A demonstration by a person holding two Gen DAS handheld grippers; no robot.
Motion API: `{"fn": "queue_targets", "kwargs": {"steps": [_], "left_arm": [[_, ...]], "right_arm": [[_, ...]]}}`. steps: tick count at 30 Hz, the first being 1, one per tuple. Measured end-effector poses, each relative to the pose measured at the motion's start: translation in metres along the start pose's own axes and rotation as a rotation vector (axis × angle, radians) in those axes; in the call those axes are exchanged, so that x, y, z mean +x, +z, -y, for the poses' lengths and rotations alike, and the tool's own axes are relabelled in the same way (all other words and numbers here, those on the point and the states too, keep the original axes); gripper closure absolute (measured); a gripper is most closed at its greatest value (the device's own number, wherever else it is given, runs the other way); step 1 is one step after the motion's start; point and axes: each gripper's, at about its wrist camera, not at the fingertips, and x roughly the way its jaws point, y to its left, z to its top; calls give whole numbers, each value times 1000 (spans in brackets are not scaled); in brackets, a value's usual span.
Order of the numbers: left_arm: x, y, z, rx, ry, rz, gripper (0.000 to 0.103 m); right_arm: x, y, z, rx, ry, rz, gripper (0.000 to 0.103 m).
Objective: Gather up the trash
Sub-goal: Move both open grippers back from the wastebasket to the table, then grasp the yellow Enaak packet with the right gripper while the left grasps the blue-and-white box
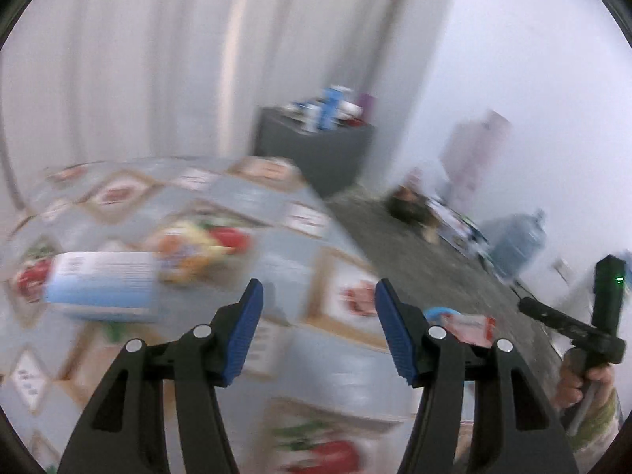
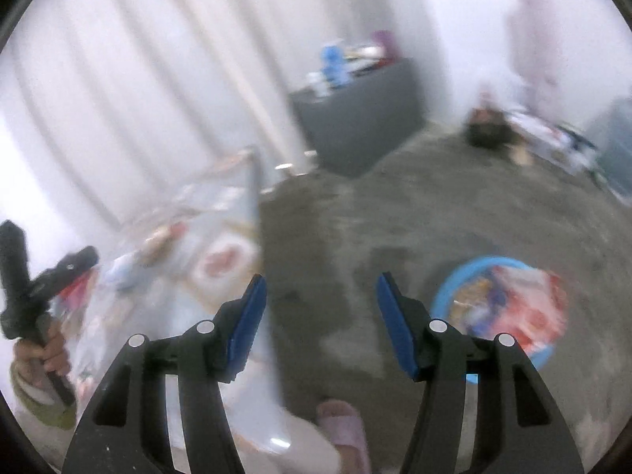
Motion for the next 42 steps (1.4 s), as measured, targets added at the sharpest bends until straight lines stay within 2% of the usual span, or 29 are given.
{"fn": "queue_targets", "kwargs": {"steps": [4,9,13,17,27,33,42], "left_arm": [[-12,6,-64,-74,92,33,46],[-1,13,-128,-94,190,16,46],[18,21,-156,-98,227,0,54],[41,28,-174,-83,259,-24,62],[82,22,-194,-42,328,-81,71],[88,18,-190,14,365,-75,71],[85,14,-179,28,358,-95,71]], "right_arm": [[53,19,-72,-90,107,-59,47],[122,31,-151,-206,171,-124,52],[177,34,-201,-306,155,-169,63],[223,37,-234,-390,116,-205,68],[272,27,-268,-547,75,-283,72],[274,20,-275,-630,25,-298,73],[277,19,-281,-621,-23,-351,73]]}}
